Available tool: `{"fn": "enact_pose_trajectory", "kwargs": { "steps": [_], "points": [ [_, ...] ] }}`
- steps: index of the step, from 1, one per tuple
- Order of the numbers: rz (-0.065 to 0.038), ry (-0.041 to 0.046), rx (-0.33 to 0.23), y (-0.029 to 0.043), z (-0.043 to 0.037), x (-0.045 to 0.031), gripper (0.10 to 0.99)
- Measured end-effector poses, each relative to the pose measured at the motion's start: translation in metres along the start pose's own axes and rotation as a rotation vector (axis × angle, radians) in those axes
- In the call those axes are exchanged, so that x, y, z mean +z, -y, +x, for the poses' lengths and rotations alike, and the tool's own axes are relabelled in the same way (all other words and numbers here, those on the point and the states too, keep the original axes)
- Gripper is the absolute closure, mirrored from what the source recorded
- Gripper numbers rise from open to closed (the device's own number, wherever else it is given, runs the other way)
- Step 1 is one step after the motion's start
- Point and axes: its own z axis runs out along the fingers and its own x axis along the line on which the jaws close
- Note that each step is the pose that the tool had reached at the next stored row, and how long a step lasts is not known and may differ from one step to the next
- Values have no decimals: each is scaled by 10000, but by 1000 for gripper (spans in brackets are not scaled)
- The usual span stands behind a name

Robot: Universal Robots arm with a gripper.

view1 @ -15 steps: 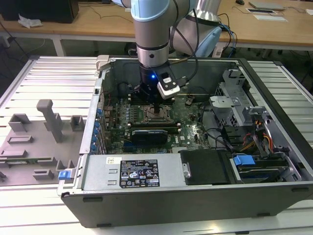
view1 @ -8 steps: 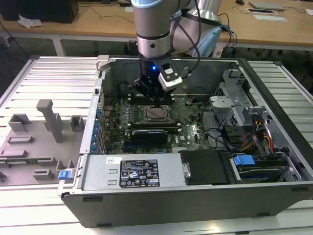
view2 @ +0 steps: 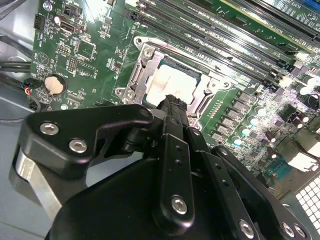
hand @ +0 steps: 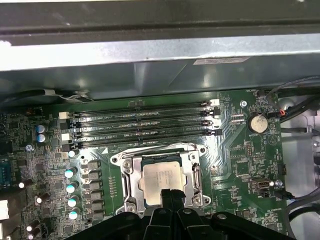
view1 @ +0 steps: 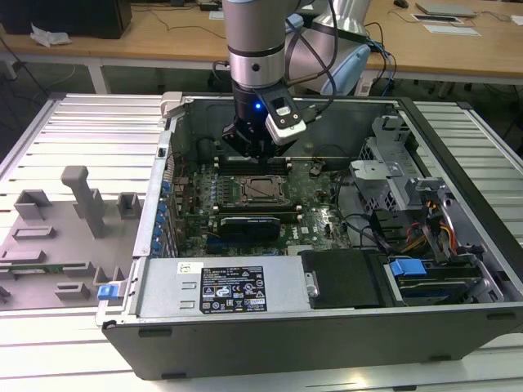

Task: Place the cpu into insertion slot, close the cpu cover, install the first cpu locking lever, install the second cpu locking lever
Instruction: 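Install the second cpu locking lever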

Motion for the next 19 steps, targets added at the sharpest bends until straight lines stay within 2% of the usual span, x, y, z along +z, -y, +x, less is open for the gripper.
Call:
{"fn": "enact_pose_trajectory", "kwargs": {
  "steps": [10, 13, 19],
  "points": [
    [2, -1, 0, 6, 0, -1, 980],
    [2, 0, 1, 32, 1, -1, 980],
    [1, 0, 0, 153, 19, -4, 980]
  ]
}}
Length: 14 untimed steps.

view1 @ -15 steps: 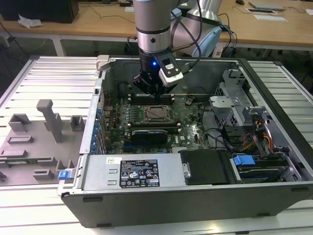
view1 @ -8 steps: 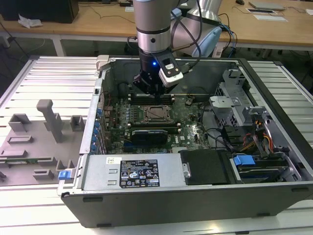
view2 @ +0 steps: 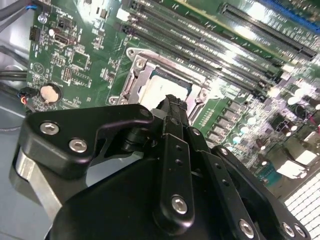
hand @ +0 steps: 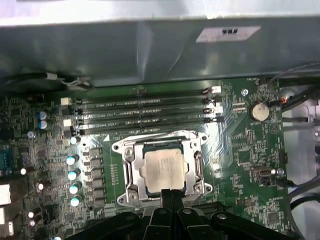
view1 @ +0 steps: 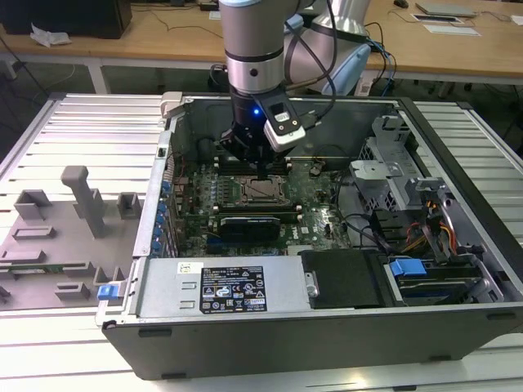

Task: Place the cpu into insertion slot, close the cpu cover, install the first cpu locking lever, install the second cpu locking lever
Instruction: 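Install the second cpu locking lever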

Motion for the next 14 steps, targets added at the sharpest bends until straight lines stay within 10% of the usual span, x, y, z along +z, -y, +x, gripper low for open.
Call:
{"fn": "enact_pose_trajectory", "kwargs": {
  "steps": [14],
  "points": [
    [-24, -2, 4, 213, 42, 10, 980]
  ]
}}
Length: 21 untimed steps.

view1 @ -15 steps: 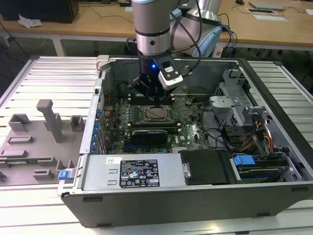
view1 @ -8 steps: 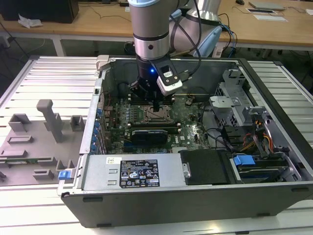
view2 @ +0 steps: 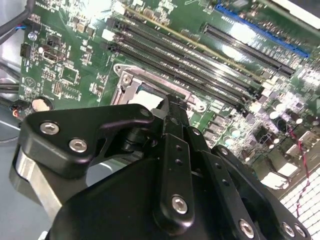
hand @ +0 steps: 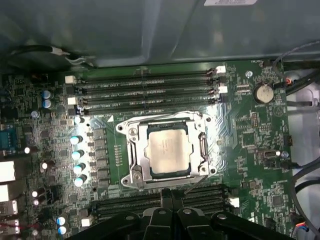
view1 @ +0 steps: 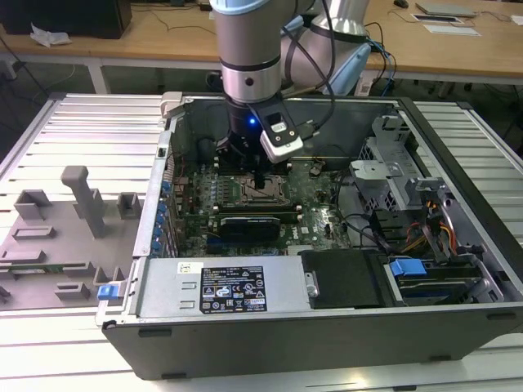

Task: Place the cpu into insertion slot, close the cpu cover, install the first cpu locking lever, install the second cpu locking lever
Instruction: 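Install the second cpu locking lever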

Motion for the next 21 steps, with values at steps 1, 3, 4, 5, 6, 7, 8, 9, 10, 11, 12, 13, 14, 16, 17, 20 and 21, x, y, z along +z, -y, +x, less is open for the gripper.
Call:
{"fn": "enact_pose_trajectory", "kwargs": {
  "steps": [1, 3, 4, 5, 6, 7, 8, 9, 10, 11, 12, 13, 14, 16, 17, 20, 21],
  "points": [
    [-21, -2, 3, 31, 2, 6, 980],
    [-165, -16, 18, 71, 7, 28, 980],
    [-277, -26, 33, 87, 9, 36, 980],
    [-352, -34, 41, 96, 10, 41, 980],
    [-417, -40, 50, 103, 11, 45, 980],
    [-527, -51, 66, 116, 12, 52, 980],
    [-587, -57, 74, 122, 13, 57, 980],
    [-640, -61, 81, 129, 14, 61, 980],
    [-684, -66, 88, 137, 16, 67, 980],
    [-721, -69, 93, 145, 18, 73, 980],
    [-783, -75, 104, 157, 30, 91, 980],
    [-807, -77, 108, 162, 36, 100, 980],
    [-840, -80, 114, 170, 45, 112, 980],
    [-886, -83, 125, 179, 62, 132, 980],
    [-919, -88, 130, 189, 79, 151, 980],
    [-989, -95, 139, 210, 114, 184, 980],
    [-1025, -98, 143, 220, 130, 197, 980]
  ]
}}
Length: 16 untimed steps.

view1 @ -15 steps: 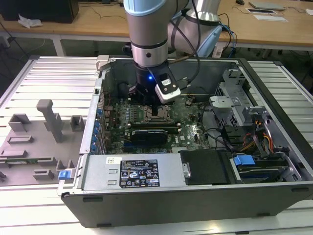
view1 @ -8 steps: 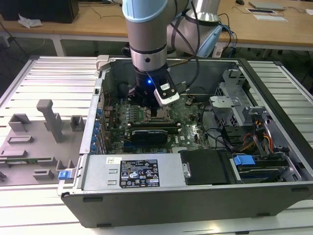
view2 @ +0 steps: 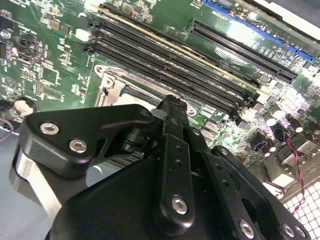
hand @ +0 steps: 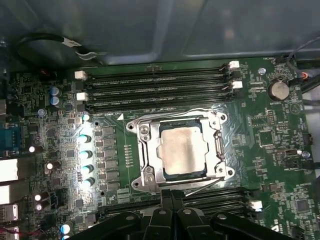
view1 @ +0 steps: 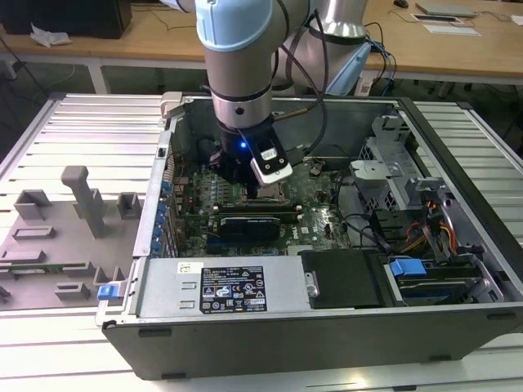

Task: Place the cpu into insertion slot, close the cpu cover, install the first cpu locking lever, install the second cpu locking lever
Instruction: 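Install the second cpu locking lever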

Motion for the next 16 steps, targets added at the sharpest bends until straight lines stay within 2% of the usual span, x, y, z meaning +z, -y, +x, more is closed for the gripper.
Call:
{"fn": "enact_pose_trajectory", "kwargs": {
  "steps": [2, 6, 9, 11, 13, 14, 15, 16],
  "points": [
    [-41, -4, 5, 16, 20, 12, 980],
    [-323, -32, 38, 96, 49, 26, 980],
    [-683, -66, 80, 146, 63, 27, 980],
    [-1024, -98, 119, 219, 70, 30, 980],
    [-1172, -115, 136, 275, 69, 33, 980],
    [-1363, -132, 159, 309, 71, 37, 980],
    [-1501, -146, 176, 317, 80, 42, 980],
    [-1561, -152, 183, 318, 84, 49, 980]
  ]
}}
